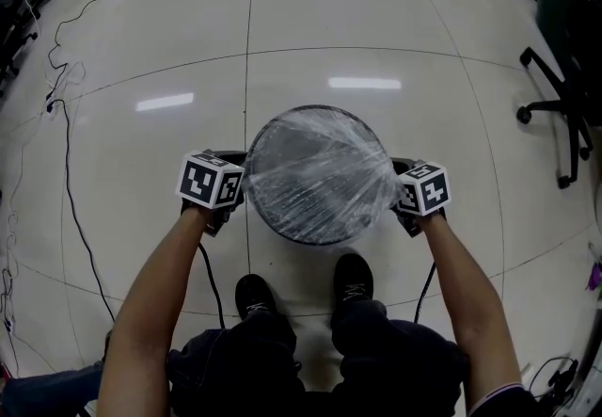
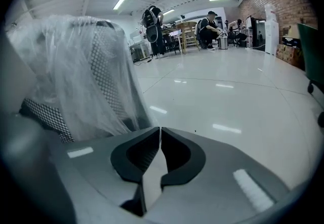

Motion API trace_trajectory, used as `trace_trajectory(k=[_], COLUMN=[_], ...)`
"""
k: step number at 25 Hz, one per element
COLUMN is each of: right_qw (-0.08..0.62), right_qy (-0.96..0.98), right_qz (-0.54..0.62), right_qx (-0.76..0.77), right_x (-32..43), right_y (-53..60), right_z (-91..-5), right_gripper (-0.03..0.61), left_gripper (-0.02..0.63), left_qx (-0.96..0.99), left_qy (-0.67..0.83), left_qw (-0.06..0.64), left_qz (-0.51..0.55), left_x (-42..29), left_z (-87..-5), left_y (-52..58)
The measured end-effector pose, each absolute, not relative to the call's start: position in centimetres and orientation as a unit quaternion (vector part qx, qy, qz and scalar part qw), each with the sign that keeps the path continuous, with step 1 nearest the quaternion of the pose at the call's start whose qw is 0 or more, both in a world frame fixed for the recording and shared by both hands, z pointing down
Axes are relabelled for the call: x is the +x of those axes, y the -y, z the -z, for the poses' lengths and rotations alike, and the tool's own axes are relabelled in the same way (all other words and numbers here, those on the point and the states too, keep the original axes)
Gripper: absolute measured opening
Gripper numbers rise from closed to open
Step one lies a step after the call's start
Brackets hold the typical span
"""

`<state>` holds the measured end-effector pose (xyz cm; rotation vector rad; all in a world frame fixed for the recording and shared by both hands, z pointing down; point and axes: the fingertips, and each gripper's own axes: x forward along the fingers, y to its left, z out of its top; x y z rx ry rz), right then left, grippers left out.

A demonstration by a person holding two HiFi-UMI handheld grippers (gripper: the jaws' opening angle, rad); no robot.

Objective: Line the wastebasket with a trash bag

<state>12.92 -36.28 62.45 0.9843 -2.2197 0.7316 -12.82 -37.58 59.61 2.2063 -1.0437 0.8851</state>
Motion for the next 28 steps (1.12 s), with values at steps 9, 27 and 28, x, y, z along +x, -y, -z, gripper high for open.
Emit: trace_trajectory(k=[9, 27, 28], right_qw=[0.264, 0.242, 0.246], right_qy=[0.847, 0.869, 0.871], right_qz=[-0.254, -0.170, -0.166], right_qx=[0.385, 0.397, 0.392], right_x=[15.2, 11.8, 10.7], right_y=[34.9, 34.8, 35.0], right_z=[-57.1, -44.4, -44.3], right_gripper=[0.106, 0.086, 0.086], left_gripper=[0.023, 0.023, 0.023], left_qx=[0.816, 0.830, 0.832], left_qy=[0.402, 0.404, 0.401], left_qw=[0.258, 0.262, 0.262], left_qz=[-0.326, -0.279, -0.280], left_x=[-13.9, -14.7, -14.8], left_z=[-56.9, -52.6, -52.5], left_y=[35.4, 26.6, 25.9])
